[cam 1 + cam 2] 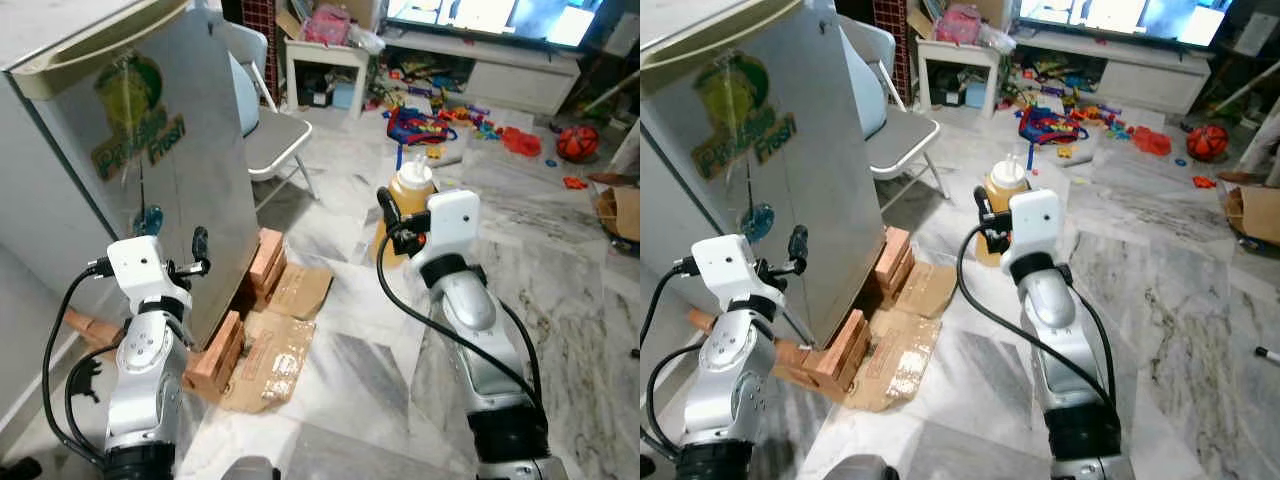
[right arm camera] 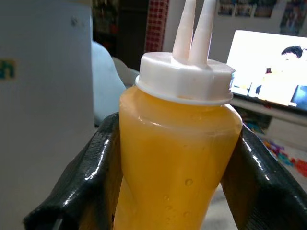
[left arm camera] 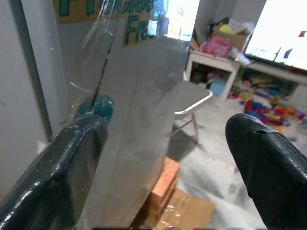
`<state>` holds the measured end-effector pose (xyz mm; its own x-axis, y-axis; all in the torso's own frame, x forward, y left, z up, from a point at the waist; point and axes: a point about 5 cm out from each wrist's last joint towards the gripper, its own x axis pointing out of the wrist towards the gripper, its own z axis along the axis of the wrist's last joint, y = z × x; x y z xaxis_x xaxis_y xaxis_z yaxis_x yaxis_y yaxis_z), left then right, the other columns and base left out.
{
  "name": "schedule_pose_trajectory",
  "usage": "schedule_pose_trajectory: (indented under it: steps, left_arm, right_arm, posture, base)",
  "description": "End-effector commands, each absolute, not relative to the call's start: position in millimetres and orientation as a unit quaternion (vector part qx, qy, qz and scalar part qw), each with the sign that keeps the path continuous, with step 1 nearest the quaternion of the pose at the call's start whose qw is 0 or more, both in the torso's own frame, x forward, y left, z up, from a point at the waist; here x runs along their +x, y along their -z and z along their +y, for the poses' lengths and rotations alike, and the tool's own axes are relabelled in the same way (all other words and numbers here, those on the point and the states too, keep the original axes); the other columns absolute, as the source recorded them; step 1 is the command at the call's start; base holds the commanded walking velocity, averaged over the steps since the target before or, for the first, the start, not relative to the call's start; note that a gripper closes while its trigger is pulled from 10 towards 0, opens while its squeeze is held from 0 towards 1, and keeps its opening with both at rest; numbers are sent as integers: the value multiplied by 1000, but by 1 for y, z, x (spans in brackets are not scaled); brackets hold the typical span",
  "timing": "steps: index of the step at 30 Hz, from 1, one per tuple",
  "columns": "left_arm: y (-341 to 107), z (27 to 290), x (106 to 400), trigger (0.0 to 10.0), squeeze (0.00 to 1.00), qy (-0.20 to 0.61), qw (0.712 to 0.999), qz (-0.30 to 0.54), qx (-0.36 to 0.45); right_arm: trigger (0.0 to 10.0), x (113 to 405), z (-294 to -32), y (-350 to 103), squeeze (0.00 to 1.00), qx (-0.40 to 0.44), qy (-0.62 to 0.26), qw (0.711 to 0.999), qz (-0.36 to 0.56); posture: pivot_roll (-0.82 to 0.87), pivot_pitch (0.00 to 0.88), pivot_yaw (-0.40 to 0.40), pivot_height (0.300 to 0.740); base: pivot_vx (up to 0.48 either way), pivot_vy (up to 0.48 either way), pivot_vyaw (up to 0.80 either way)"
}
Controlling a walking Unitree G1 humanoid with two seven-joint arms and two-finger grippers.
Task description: Restocking fridge
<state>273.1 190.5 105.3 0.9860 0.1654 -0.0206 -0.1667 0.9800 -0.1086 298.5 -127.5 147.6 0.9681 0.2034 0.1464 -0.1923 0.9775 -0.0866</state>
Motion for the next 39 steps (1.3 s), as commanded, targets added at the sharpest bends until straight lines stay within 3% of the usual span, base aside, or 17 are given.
schedule_pose_trajectory:
  steps: [1, 9, 26, 39]
  left_arm:
    - [-103, 193, 271, 10000, 0, -95, 994, 16, -42]
    - [-103, 187, 272, 10000, 0, -68, 995, 21, -68]
    - [-101, 173, 269, 10000, 0, -38, 995, 28, -92]
    - [-108, 174, 272, 10000, 0, -13, 996, 5, -91]
  right_arm:
    - [10000, 298, -130, -150, 0, -31, -94, 992, -80]
    - [10000, 298, -132, -148, 0, -25, -92, 992, -78]
    - [10000, 299, -139, -147, 0, -31, -79, 994, -75]
    - [10000, 288, -153, -134, 0, -47, -52, 996, -47]
  posture:
    - [60, 0, -54, 740]
    - [56, 0, -60, 740]
    - [44, 0, -62, 740]
    - [41, 0, -62, 740]
  base:
    - [0, 0, 0]
    - [0, 128, 0]
    - [0, 471, 0]
    - [0, 0, 0]
